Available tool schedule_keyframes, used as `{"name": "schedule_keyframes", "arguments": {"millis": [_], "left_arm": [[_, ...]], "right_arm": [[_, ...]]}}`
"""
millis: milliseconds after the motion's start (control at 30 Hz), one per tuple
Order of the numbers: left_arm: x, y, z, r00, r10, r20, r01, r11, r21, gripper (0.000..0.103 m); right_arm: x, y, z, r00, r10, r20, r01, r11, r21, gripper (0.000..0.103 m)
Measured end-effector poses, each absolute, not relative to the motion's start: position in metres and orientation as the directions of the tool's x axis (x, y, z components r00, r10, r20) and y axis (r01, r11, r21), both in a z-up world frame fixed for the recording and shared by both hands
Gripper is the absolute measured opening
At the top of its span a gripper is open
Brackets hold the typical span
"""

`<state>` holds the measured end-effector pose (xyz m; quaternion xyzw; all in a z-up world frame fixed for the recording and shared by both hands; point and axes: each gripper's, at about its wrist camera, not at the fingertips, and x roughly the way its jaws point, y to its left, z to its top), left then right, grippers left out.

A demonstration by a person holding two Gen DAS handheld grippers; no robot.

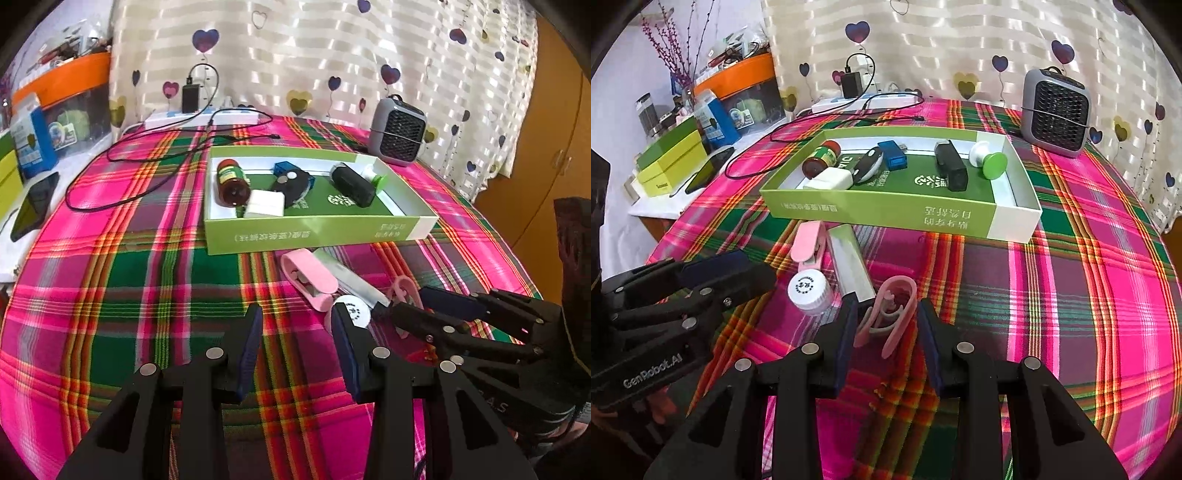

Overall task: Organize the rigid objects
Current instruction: 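Move the left gripper to the white round container while the right approaches the pink clip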

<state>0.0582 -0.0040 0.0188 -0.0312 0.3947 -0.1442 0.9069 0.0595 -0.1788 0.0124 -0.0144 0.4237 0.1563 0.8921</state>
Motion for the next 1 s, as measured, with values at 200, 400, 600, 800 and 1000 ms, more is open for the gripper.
{"name": "schedule_keyframes", "arguments": {"millis": [200, 400, 600, 800, 1000], "left_arm": [[0.061, -0.011, 0.017, 0.620, -0.327, -0.713, 0.276, 0.942, -0.192, 0.037], [0.061, -0.025, 0.017, 0.603, -0.338, -0.723, 0.319, 0.932, -0.169, 0.037], [0.065, -0.033, 0.016, 0.599, -0.318, -0.735, 0.324, 0.935, -0.140, 0.037], [0.071, -0.040, 0.012, 0.585, -0.291, -0.757, 0.321, 0.940, -0.114, 0.037], [0.076, -0.044, 0.011, 0.587, -0.262, -0.766, 0.303, 0.948, -0.093, 0.037]], "right_arm": [[0.062, -0.185, 0.009, 0.594, 0.243, -0.767, -0.262, 0.960, 0.102, 0.047], [0.066, -0.184, 0.007, 0.598, 0.192, -0.778, -0.260, 0.965, 0.039, 0.047], [0.069, -0.185, 0.006, 0.595, 0.193, -0.780, -0.293, 0.956, 0.013, 0.047], [0.072, -0.192, 0.006, 0.594, 0.198, -0.780, -0.296, 0.955, 0.018, 0.047], [0.074, -0.201, 0.006, 0.597, 0.201, -0.776, -0.282, 0.959, 0.032, 0.037]]}}
